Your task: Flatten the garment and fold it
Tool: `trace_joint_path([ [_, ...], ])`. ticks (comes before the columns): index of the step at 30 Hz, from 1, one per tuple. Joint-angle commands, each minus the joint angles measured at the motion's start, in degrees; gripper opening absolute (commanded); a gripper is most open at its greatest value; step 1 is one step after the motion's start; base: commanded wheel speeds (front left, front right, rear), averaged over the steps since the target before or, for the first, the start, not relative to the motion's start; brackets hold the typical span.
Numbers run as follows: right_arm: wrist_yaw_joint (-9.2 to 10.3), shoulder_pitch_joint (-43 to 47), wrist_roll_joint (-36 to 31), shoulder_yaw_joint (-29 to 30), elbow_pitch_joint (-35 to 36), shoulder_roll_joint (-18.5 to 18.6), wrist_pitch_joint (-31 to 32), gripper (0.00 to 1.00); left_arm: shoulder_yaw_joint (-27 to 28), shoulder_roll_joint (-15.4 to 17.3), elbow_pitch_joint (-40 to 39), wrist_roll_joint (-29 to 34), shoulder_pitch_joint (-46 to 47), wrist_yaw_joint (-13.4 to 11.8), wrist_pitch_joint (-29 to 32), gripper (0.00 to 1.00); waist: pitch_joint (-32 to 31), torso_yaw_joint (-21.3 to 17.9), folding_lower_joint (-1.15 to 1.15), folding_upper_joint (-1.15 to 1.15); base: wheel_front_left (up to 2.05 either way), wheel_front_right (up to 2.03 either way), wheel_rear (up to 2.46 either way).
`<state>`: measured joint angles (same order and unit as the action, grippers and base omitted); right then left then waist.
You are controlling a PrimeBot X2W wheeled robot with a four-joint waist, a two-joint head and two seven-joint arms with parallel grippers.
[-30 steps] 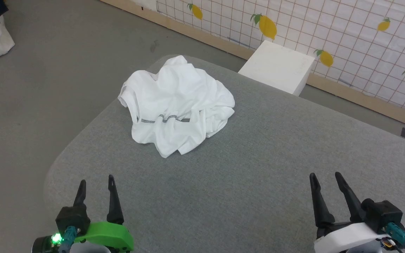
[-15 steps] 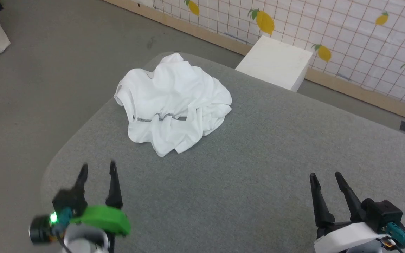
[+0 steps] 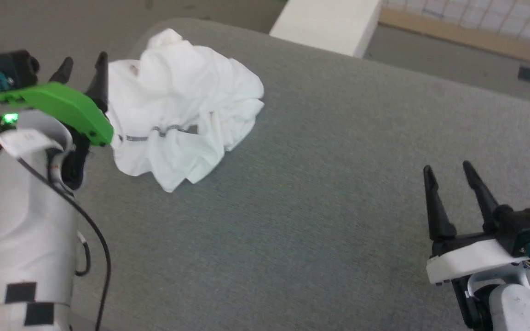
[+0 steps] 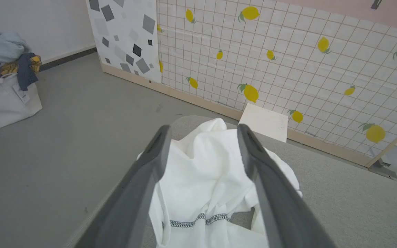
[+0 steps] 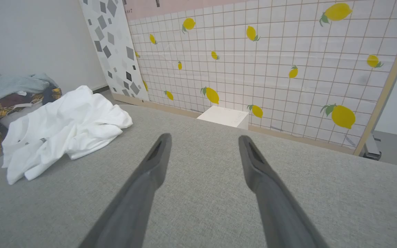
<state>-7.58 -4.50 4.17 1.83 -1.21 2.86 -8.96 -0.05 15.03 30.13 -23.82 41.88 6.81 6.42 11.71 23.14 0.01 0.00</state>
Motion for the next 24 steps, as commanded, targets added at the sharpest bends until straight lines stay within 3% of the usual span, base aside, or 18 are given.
trace_joint_path([
  [1, 0.09, -1.07, -0.44, 0.29, 0.91, 0.01, 0.44, 1.00, 0.47, 1.40, 2.49, -1.70, 1.97, 0.32, 2.84, 1.00, 9.96, -8.83, -0.01, 0.00, 0.00, 0.00, 0.00],
  [9, 0.09, -0.81, -0.76, 2.04, 4.03, 0.01, 1.02, 1.00, 0.98, 4.63, 12.15, -7.50, 6.73, 0.50, 18.50, 1.00, 15.79, -13.60, -0.01, 0.00, 0.00, 0.00, 0.00],
  [20, 0.09, -1.29, -0.63, 2.31, 4.87, 0.01, 0.77, 1.00, 0.49, 3.30, 17.51, -8.24, 4.18, -1.11, 19.42, 1.00, 18.26, -13.75, -0.01, 0.00, 0.00, 0.00, 0.00],
  [21, 0.09, -1.30, -0.56, 2.29, 4.69, 0.01, 0.72, 1.00, 0.72, 3.17, 17.61, -8.38, 4.11, -1.15, 18.25, 0.76, 18.01, -13.53, -0.01, 0.00, 0.00, 0.00, 0.00],
  [22, 0.09, -1.30, -0.50, 2.22, 4.55, 0.01, 0.68, 1.00, 0.95, 3.27, 17.41, -8.21, 4.09, -1.30, 16.41, 0.00, 17.78, -13.40, -0.01, 0.00, 0.00, 0.00, 0.00],
  [24, 0.09, -1.26, -0.32, 2.10, 4.21, 0.01, 0.59, 1.00, 1.70, 2.98, 17.27, -8.56, 4.10, -1.44, 13.35, 0.00, 17.13, -13.02, -0.01, 0.00, 0.00, 0.00, 0.00],
])
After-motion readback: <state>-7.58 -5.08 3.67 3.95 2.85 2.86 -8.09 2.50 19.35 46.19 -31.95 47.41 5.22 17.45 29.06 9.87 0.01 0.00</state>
